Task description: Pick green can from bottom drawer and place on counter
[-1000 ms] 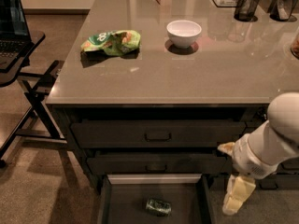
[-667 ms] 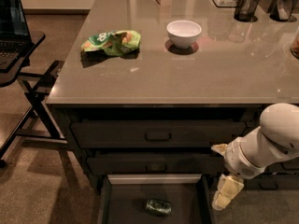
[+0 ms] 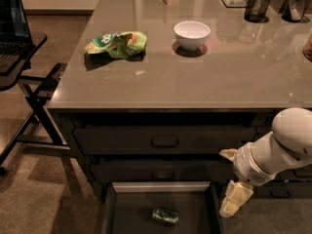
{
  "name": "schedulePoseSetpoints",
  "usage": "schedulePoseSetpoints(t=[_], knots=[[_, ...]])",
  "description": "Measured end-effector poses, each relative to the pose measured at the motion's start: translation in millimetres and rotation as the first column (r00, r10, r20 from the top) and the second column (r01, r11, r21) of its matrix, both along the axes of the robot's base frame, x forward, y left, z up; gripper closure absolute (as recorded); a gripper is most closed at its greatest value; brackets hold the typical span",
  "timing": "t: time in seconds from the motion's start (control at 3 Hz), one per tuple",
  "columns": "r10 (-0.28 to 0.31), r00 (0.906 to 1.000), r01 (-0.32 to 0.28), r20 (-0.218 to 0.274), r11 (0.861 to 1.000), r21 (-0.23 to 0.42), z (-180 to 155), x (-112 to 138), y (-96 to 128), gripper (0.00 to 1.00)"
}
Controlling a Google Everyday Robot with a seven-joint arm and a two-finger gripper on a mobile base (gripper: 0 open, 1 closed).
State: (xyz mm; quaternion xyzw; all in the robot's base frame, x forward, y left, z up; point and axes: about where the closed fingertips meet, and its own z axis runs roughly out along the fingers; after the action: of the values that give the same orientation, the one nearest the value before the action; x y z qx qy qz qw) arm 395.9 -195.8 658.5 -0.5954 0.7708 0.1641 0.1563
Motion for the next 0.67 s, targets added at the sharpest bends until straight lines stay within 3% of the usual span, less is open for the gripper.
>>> schedulePoseSetpoints(t=[0.33, 0.67], knots=[[-0.029, 0.9983, 0.024, 0.051, 0.993, 0.112, -22.0, 11.0, 6.4, 0.0], [-0.066, 0.995, 0.05, 0.075, 0.98, 0.195, -72.6, 20.0, 8.6, 0.0]])
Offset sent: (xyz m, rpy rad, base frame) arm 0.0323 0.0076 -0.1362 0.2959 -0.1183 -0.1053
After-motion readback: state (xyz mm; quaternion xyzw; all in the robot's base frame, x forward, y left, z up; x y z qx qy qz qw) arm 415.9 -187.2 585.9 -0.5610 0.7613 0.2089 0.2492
